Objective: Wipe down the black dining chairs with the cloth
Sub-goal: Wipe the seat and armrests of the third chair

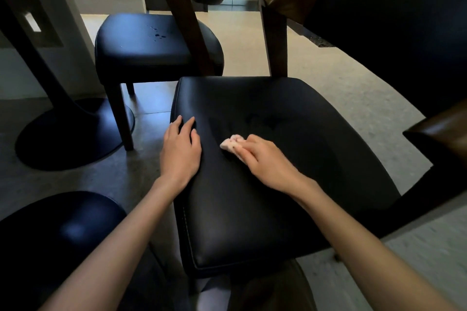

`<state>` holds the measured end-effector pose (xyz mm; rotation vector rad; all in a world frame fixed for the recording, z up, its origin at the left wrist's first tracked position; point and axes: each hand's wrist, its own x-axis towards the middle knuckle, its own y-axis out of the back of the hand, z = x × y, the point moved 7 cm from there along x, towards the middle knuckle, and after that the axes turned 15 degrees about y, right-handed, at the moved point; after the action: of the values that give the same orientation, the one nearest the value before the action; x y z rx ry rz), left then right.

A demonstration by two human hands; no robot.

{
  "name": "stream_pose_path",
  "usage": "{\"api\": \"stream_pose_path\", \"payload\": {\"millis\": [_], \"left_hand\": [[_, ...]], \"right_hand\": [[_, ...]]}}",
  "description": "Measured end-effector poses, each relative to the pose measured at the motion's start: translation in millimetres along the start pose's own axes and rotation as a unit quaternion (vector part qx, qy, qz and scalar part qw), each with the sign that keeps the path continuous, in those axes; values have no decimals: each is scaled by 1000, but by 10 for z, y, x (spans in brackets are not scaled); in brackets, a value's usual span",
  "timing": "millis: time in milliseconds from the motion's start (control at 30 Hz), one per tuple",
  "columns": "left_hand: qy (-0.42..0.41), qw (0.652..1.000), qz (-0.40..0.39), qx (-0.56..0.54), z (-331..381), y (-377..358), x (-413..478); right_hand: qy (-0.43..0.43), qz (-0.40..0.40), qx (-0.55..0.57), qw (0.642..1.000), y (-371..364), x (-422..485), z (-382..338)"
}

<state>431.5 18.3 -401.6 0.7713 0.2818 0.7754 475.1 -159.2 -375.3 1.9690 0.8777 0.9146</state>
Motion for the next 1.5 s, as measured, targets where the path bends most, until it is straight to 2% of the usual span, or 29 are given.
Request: {"api": "stream_pose_path", "payload": {"millis": [67, 100, 167, 233, 267, 433, 600, 733, 900, 1000, 1067, 1133, 1167, 1233, 1300, 1400, 1500], "left_hand": [[-8, 1000, 0, 6, 12, -1, -6], [-10, 1000, -2, 6, 14, -3, -12], [-10, 1000, -5, 0, 16, -2, -16], [-9, 1000, -4, -4, 20, 8, -19], [-9, 1000, -3, -5, 21, 12, -21], [-6, 1000, -6, -7, 12, 7, -17], [-4, 1000, -9, -12, 10, -9, -19], [-4, 1000, -7, -15, 11, -13, -9], [-5, 1000, -15, -27, -16, -23, 12], [-14, 999, -23, -37, -38, -21, 19], [-15, 999, -24, -39, -46, -15, 20], [-15, 999, -24, -42, -41, -10, 9], [-14, 999, -25, -45, -36, -11, 3], [-11, 998, -28, -47, -34, -8, -2], [-9, 998, -31, -50, -43, -9, -8], [-9, 998, -33, -57, -48, -10, 2], [-7, 998, -30, -62, -55, -13, 12]], "right_hand": [[22, 57, -79, 995, 211, -2, 142], [-16, 87, -147, 985, 361, -6, 319], [-181, 119, -237, 947, 666, -112, 834], [-317, 99, -209, 920, 757, -259, 1271], [-343, 82, -189, 917, 709, -295, 1410], [-290, 93, -136, 943, 612, -138, 1487], [-264, 130, -123, 948, 582, -175, 1227], [-175, 126, -91, 972, 323, -13, 796], [-58, 67, -95, 991, -29, 124, 47], [-15, 63, -31, 997, -19, 49, -169], [-27, 127, -24, 991, 225, -23, -66], [-82, 189, -71, 976, 551, -94, 250], [-122, 195, -99, 968, 687, -123, 445], [-208, 155, -114, 959, 753, -170, 900], [-282, 81, -93, 951, 633, -205, 1253], [-284, -4, -114, 952, 494, -138, 1420], [-254, -14, -131, 958, 505, -42, 1315]]}}
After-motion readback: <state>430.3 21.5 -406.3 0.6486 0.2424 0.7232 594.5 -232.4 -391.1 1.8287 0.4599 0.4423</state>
